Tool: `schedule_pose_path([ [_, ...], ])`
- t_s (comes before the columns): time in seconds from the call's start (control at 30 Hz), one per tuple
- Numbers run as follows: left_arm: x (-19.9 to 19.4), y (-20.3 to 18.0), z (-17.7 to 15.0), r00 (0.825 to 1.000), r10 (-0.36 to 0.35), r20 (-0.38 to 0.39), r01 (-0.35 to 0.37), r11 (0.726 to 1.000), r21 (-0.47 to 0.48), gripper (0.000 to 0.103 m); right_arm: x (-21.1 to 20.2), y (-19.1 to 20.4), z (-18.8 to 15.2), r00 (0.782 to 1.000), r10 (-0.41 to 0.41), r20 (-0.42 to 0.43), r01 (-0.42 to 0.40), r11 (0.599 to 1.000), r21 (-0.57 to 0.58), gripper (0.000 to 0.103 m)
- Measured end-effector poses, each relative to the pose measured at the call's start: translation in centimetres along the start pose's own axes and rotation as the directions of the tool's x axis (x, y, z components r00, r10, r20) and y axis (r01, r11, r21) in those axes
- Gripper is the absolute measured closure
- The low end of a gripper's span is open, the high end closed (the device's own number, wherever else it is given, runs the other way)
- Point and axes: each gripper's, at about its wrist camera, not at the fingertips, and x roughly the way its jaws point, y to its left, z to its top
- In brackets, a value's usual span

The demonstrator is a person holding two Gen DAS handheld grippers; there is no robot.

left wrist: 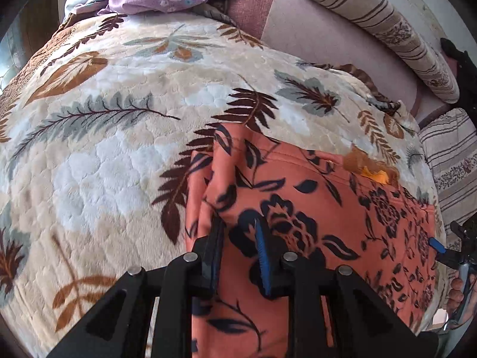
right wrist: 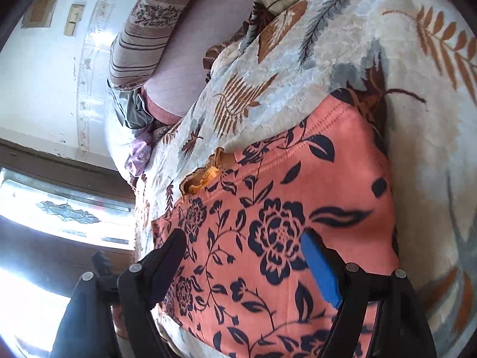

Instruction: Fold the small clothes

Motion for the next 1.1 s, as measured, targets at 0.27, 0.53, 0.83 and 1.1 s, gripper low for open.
schedule_pose_path([
  [0.27,-0.2,3.0,1.2,0.991,0.11,0.079,-0.096,0.982,-0.16,0.069,-1.5,-7.1,5.0,0.967,0.079,0.243,-0.134,0.967,0.216,0.021],
  [0.53,-7.1,4.4,-4.4,0.983,0.099,0.154,-0.067,0.978,-0.199,0.053,-6.2,-1.1,-2.7,0.961,-0.047,0.272,0.044,0.999,0.016,0.021],
  [0.83,-6.3,2.3,-12.7,0.988,0.12,0.098,-0.115,0.991,-0.062,0.045,-4.5,0.6,-14.0,0.997,-0.003,0.084,0.008,0.998,-0.063,0.021],
  [1.1,-11.3,1.3,-15.8,0.979,0.133,0.153,-0.123,0.99,-0.07,0.045,-8.4,-2.9,-16.6,0.967,-0.023,0.253,-0.016,0.988,0.151,0.021],
])
